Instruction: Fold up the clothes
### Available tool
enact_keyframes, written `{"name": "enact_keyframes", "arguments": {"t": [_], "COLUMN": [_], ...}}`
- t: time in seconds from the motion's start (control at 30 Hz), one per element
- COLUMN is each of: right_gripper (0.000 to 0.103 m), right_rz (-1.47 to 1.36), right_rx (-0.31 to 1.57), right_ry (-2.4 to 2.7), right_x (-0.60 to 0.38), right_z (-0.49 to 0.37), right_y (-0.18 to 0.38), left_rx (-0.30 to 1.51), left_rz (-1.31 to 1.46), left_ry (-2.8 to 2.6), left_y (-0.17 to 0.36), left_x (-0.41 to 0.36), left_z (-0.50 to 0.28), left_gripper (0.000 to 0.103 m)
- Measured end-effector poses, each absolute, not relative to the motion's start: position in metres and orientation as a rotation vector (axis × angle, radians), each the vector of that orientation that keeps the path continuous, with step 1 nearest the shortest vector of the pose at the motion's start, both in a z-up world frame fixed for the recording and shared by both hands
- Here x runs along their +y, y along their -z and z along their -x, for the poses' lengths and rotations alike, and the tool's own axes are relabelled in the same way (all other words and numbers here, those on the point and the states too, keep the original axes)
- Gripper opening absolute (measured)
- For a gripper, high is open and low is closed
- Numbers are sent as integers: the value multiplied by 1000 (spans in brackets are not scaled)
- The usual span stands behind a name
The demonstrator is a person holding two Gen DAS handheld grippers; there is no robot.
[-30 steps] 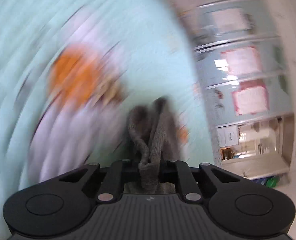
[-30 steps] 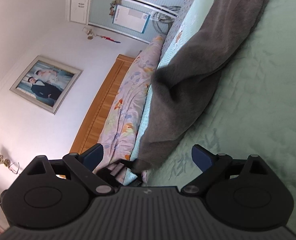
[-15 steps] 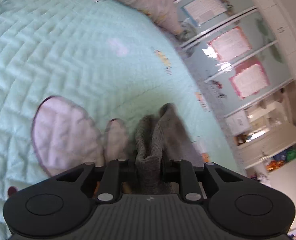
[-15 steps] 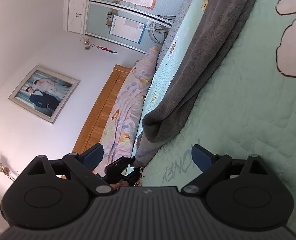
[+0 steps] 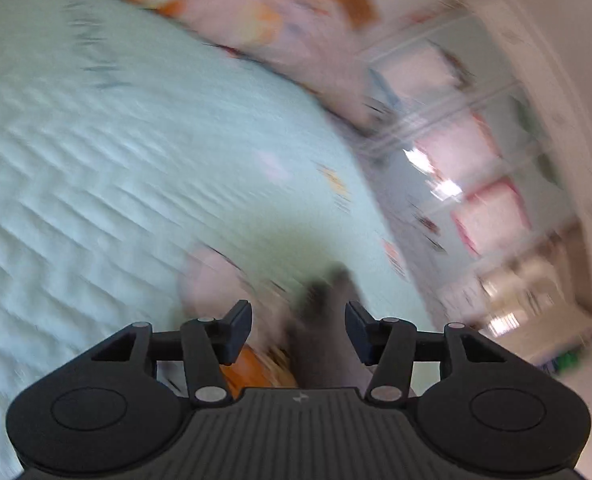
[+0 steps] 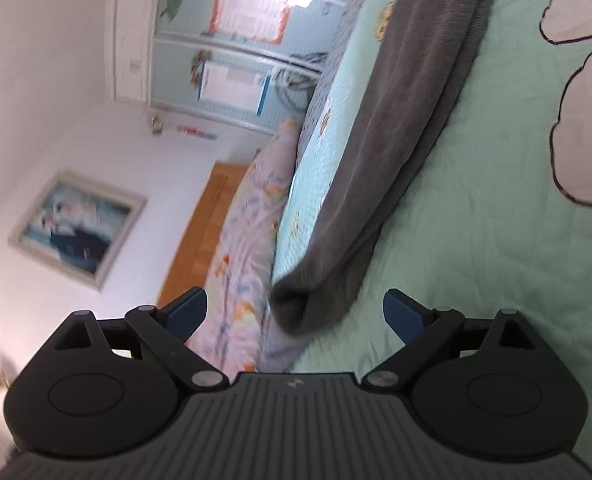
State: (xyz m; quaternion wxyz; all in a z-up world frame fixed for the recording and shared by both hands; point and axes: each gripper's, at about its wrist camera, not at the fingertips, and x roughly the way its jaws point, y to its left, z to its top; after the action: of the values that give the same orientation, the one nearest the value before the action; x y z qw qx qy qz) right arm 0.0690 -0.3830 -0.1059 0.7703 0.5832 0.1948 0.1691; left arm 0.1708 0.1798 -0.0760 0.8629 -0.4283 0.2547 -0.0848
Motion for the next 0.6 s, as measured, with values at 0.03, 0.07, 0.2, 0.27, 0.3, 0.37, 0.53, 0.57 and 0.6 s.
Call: {"name": "enact_keyframes", "arguments": {"t": [0.03,0.07,0.2,0.27,0.3,0.37,0.53,0.57,0.6], "right_gripper": [95,96,96,96,96,96,95,95,95], "right_rz": [-1278,-1288,-1220,-1184,-1173,-1156,-1196,-1202,-1207], "right_rx": [419,418,461,495,514,550,557,554,553], "right_ry": [-366,-368,-484,-524,-536,-559,-556,-557,-558], "right_x": [-383,-383,-354,-338,-331,-318,-319,-320,-322], "right_z": [-73,-76,-85,-88,-91,-95,-90,-89,-88], "right_y": [106,105,93,90,91,93,103,104,105], "left_rx": [532,533,571,620,652,709,705,699,692], "left_rz": [854,828,867,957,999,1073,1204,1204,1200], "left_ry": [218,239,282,270,252,205,186,169,149], "left_y": [70,67,73,86,94,112,119,117,115], "left_x": [169,159,133,130,129,128,127,126,125], "left_z": [-170,-171,-176,-179,-181,-194,-223,-232,-240], "left_gripper": [54,55,58,58,58,62,88,86,76]}}
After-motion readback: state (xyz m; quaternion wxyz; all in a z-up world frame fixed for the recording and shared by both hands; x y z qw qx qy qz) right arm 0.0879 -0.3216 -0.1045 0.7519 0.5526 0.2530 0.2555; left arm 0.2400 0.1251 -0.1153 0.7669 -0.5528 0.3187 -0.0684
